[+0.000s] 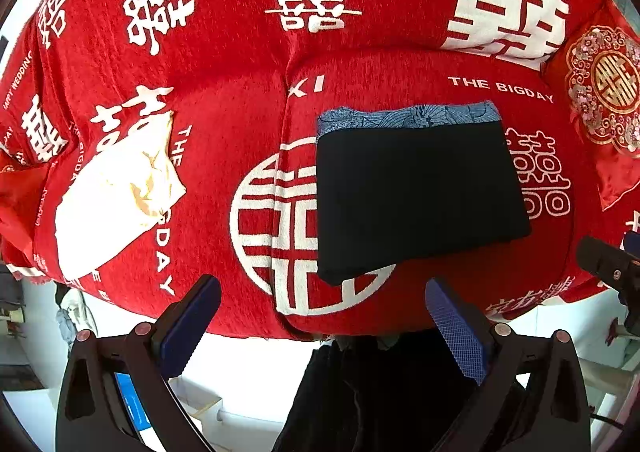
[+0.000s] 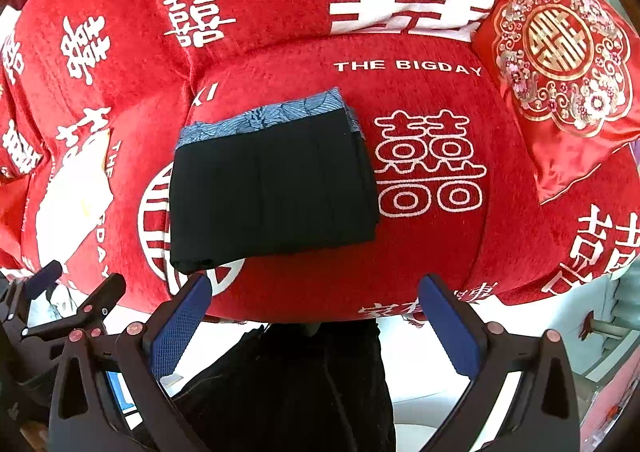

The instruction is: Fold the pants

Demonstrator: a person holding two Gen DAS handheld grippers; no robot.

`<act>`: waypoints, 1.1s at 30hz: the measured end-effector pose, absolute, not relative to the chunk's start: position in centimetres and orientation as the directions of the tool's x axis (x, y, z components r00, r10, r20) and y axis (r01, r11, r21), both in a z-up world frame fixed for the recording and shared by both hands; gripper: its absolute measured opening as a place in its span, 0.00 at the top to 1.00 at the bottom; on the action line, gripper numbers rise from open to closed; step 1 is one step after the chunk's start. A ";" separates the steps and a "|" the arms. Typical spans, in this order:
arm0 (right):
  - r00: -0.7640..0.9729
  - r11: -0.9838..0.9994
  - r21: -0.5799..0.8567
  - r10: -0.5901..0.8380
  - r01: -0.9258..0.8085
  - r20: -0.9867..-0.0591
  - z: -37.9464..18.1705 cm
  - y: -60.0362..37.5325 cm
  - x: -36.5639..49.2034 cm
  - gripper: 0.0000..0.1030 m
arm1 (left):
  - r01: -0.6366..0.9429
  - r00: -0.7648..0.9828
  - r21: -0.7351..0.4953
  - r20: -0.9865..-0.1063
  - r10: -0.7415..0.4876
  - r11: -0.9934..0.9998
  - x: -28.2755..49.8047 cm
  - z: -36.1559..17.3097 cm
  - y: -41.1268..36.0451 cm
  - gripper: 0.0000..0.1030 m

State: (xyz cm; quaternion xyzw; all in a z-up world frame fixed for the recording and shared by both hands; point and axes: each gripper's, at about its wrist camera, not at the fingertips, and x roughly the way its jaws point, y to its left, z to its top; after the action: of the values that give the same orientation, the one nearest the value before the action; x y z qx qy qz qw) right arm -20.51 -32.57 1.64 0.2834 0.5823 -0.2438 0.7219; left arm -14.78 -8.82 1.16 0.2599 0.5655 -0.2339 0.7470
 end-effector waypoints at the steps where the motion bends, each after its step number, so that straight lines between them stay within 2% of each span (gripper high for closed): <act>1: 0.203 0.721 0.125 -0.022 0.681 -0.979 1.7 -32.5 -20.5 0.00 | 0.644 0.250 0.123 -0.967 -0.056 0.755 -14.8 1.2 -8.7 0.00; 33: 0.160 0.770 0.029 -0.095 0.637 -0.983 2.8 -30.5 -18.9 0.00 | 0.669 0.244 0.102 -0.966 -0.088 0.736 -15.2 2.0 -9.3 0.00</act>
State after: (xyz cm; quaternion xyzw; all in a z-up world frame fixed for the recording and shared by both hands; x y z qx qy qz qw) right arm -18.85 -30.45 2.78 0.2268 0.5972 -0.2519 0.7270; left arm -15.18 -9.31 1.99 0.2597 0.5600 -0.2543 0.7445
